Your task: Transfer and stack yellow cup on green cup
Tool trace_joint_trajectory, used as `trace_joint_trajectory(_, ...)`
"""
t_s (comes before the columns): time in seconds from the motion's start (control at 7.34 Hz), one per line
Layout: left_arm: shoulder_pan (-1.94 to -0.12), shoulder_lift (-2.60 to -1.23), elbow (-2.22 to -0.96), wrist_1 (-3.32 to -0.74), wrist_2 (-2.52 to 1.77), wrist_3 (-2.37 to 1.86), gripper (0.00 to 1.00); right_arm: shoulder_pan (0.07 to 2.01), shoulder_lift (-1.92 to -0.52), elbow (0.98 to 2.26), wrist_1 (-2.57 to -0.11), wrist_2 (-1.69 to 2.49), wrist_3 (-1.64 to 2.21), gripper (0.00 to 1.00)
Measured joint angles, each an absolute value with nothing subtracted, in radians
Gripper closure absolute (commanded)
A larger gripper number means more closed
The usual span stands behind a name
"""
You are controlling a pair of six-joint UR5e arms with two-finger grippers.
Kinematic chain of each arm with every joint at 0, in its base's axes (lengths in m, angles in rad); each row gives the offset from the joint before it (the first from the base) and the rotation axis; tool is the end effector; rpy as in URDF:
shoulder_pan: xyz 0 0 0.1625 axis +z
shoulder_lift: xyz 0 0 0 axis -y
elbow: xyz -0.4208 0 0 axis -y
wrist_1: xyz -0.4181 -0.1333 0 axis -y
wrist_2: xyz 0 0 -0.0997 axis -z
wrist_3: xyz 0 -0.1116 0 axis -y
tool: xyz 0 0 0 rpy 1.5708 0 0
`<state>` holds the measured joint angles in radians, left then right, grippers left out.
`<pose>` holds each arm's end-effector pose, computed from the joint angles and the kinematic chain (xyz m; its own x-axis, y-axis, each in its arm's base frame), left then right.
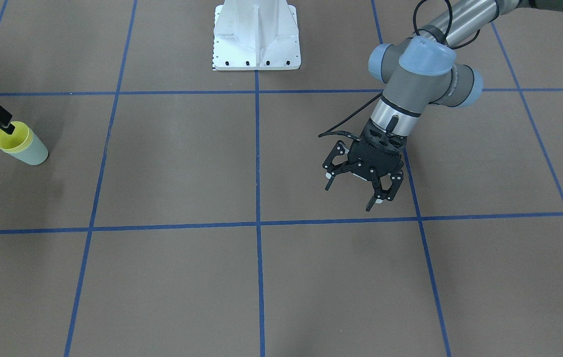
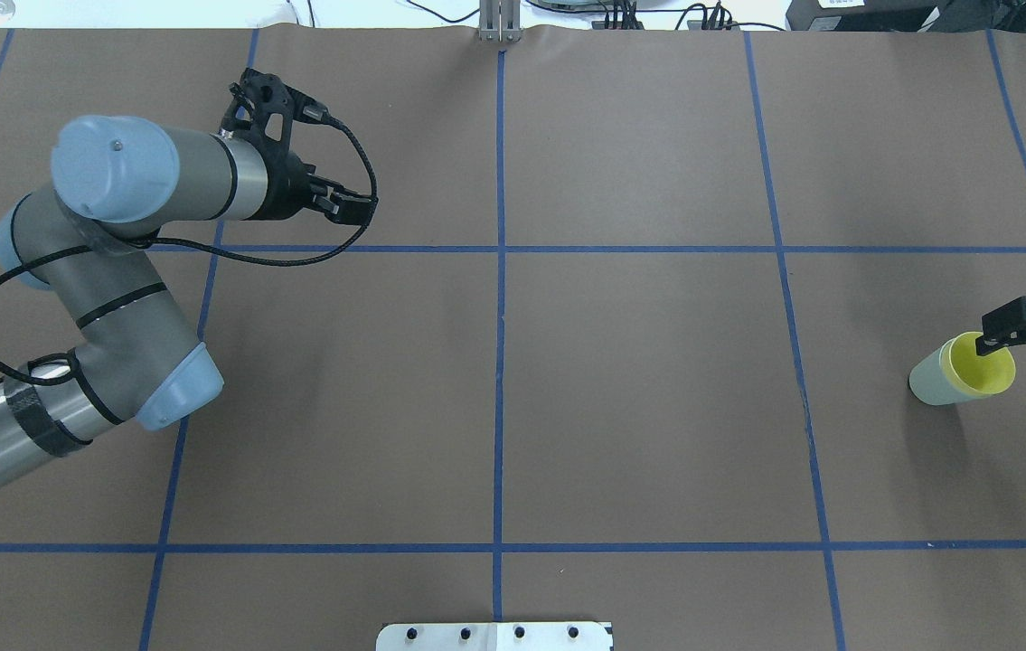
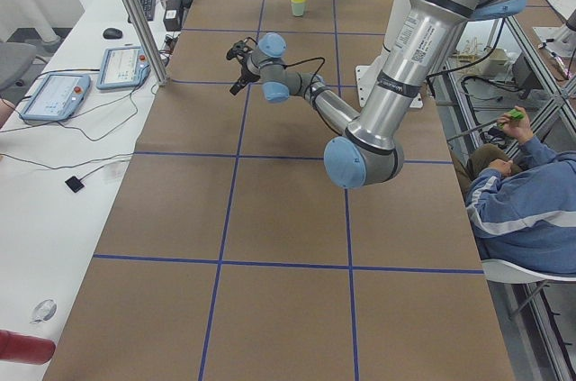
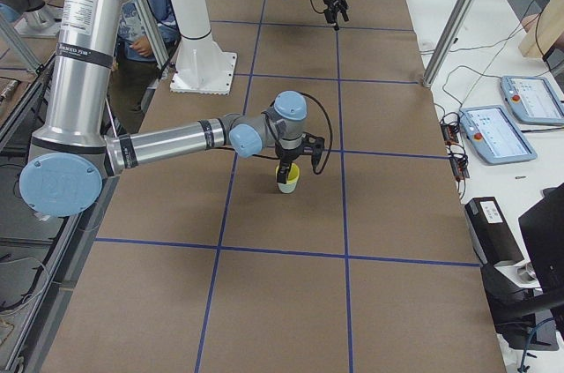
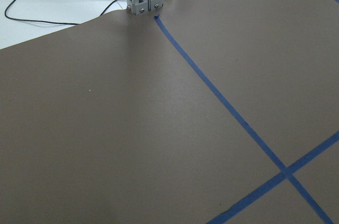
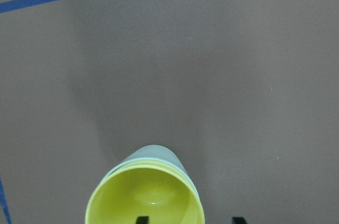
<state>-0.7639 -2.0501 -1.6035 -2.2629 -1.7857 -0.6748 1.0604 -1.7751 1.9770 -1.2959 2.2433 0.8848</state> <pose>0.4269 -0.5606 0.2771 0.5772 0.5035 -0.6429 0.1302 0.7205 0.6812 -0.1656 -0.4263 0.5225 0.6798 0.1998 0.7057 -0.1452 0.9798 -0.1376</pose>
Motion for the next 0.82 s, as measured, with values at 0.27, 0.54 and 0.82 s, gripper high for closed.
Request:
trace_joint_trajectory(0.27, -0.921, -1.995, -1.590, -2.159, -1.960, -0.642, 0.00, 1.128, -1.772, 1.998, -1.278, 2.244, 0.876, 0.00)
trace_joint_trajectory(0.54, -1.076, -1.959, -1.564, -1.946, -2.094, -0.430, 0.00, 1.191, -1.765, 1.990, -1.267, 2.243, 0.805, 0.00)
trace_joint_trajectory(0.82, -1.191, -1.887, -1.507, -1.869, -2.144, -0.207, 0.00, 1.241, -1.709, 1.912, -1.271, 2.248, 0.711, 0.00)
